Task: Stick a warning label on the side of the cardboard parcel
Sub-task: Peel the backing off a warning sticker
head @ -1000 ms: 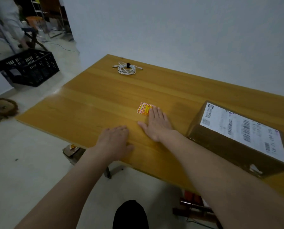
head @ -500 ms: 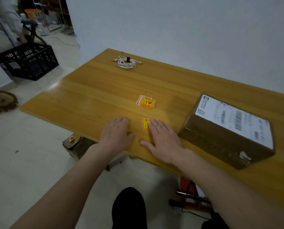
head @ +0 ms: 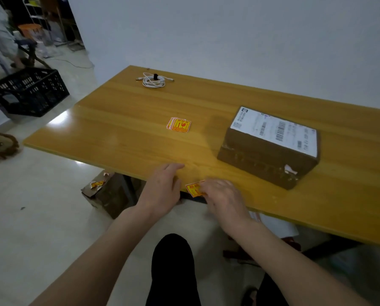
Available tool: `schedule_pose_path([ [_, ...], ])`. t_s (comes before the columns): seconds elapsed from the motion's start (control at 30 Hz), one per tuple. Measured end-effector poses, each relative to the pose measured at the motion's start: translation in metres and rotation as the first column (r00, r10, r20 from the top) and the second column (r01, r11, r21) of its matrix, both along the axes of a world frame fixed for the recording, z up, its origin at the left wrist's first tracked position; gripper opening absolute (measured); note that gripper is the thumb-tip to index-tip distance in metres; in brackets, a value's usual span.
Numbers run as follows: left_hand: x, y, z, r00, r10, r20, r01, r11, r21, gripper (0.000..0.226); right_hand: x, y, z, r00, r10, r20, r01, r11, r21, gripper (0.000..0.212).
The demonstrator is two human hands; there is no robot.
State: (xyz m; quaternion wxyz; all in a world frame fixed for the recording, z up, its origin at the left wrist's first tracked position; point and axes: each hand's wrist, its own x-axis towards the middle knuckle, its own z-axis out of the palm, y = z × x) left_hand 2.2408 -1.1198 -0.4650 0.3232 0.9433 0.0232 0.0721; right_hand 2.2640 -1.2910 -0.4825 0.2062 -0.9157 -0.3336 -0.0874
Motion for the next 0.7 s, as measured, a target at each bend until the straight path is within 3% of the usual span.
schedule_pose_path([
  [0.1, -0.022, -0.032, 0.012, 0.998, -0.053, -0.026, 0.050, 0.993, -0.102, 0.040, -0.019, -0.038, 0.023, 0.924, -0.169, -0.344, 0.256, 0.940, 0.225, 0.008],
  [0.17, -0.031, -0.055, 0.016, 0.994, -0.097, -0.043, 0.087, 0.976, -0.202, 0.040, -0.025, -0.063, 0.032, 0.826, -0.178, -0.535, 0.423, 0.823, 0.379, 0.005],
  [0.23, -0.034, -0.068, 0.021, 0.992, -0.104, -0.076, 0.068, 0.925, -0.375, 0.041, -0.025, -0.071, 0.041, 0.765, -0.136, -0.630, 0.519, 0.710, 0.477, 0.005],
  [0.33, -0.035, -0.085, 0.029, 0.992, -0.047, -0.120, -0.041, 0.769, -0.638, 0.031, -0.032, -0.071, 0.053, 0.730, -0.041, -0.682, 0.549, 0.630, 0.550, 0.006],
  [0.43, -0.045, -0.112, 0.037, 0.990, 0.071, -0.119, -0.136, 0.641, -0.755, 0.010, -0.047, -0.080, 0.058, 0.690, 0.004, -0.724, 0.607, 0.542, 0.581, 0.007],
  [0.53, -0.054, -0.136, 0.040, 0.972, 0.232, -0.041, -0.180, 0.619, -0.765, 0.011, -0.058, -0.092, 0.056, 0.704, -0.127, -0.699, 0.666, 0.457, 0.589, 0.012],
  [0.6, -0.059, -0.144, 0.040, 0.931, 0.359, 0.070, -0.196, 0.650, -0.735, 0.018, -0.065, -0.095, 0.061, 0.712, -0.212, -0.669, 0.690, 0.387, 0.611, 0.017],
  [0.7, -0.066, -0.152, 0.041, 0.888, 0.389, 0.246, -0.161, 0.763, -0.626, 0.024, -0.077, -0.096, 0.075, 0.713, -0.032, -0.701, 0.657, 0.382, 0.650, 0.017],
])
